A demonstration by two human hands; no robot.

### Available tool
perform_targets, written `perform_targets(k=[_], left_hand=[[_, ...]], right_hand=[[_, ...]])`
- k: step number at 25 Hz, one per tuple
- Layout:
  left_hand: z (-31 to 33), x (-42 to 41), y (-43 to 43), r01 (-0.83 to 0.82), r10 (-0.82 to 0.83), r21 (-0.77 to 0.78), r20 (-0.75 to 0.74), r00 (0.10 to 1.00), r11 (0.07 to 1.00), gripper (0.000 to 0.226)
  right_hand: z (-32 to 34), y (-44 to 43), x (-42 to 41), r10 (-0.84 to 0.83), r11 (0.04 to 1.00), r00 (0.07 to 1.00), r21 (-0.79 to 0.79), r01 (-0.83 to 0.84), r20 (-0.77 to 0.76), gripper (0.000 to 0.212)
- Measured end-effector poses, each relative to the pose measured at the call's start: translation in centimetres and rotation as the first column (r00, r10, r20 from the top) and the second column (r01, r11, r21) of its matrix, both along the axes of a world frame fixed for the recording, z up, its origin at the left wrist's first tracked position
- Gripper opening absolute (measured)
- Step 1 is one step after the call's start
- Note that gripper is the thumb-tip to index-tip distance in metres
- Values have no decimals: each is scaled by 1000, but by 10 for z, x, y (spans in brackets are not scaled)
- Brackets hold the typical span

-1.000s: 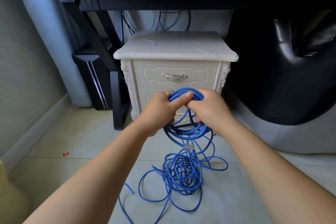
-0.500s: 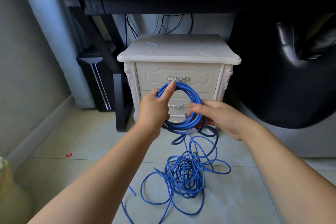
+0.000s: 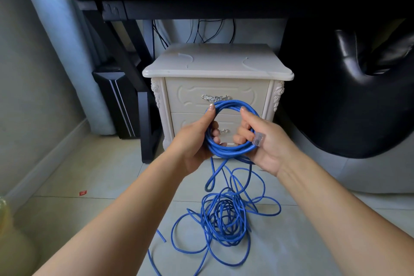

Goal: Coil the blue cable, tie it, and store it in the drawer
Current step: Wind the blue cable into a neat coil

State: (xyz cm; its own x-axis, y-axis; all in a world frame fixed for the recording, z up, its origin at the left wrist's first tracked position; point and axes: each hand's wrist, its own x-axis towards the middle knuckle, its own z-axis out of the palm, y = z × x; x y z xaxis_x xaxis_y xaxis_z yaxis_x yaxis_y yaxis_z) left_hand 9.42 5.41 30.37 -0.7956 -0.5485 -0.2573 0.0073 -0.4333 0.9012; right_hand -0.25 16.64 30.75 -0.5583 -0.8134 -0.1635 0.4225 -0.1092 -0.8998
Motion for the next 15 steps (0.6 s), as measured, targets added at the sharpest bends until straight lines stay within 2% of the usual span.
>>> perform_targets(k=[2,4,7,10,12,15], left_hand=[[0,1,1,39,-39,-8,-3,999,999,36],[0,-1,3,-4,3,-18,-41,999,1000,34],[2,-1,2,-103,109,70,-99,989,992,36],[4,2,3,-119,136,149,-114,984,982,37],[4,2,6,-153,171,144,-115,979,978,41],[5,2,10,-206,210,54,-86,974,977,42]], right_hand=[[-2,-2,0,18,1000,1000,13,-18,-9,39],[-3,0,-1,64,998,997,-29,-63,34,39],[-3,7,-6,301,935,942,-239,-262,149,55],[-9,14,-11,390,885,918,-305,-351,75,66],[-9,12,-8,359,900,931,-289,-328,63,58],[-3,7,1,252,941,967,-244,-235,42,18]])
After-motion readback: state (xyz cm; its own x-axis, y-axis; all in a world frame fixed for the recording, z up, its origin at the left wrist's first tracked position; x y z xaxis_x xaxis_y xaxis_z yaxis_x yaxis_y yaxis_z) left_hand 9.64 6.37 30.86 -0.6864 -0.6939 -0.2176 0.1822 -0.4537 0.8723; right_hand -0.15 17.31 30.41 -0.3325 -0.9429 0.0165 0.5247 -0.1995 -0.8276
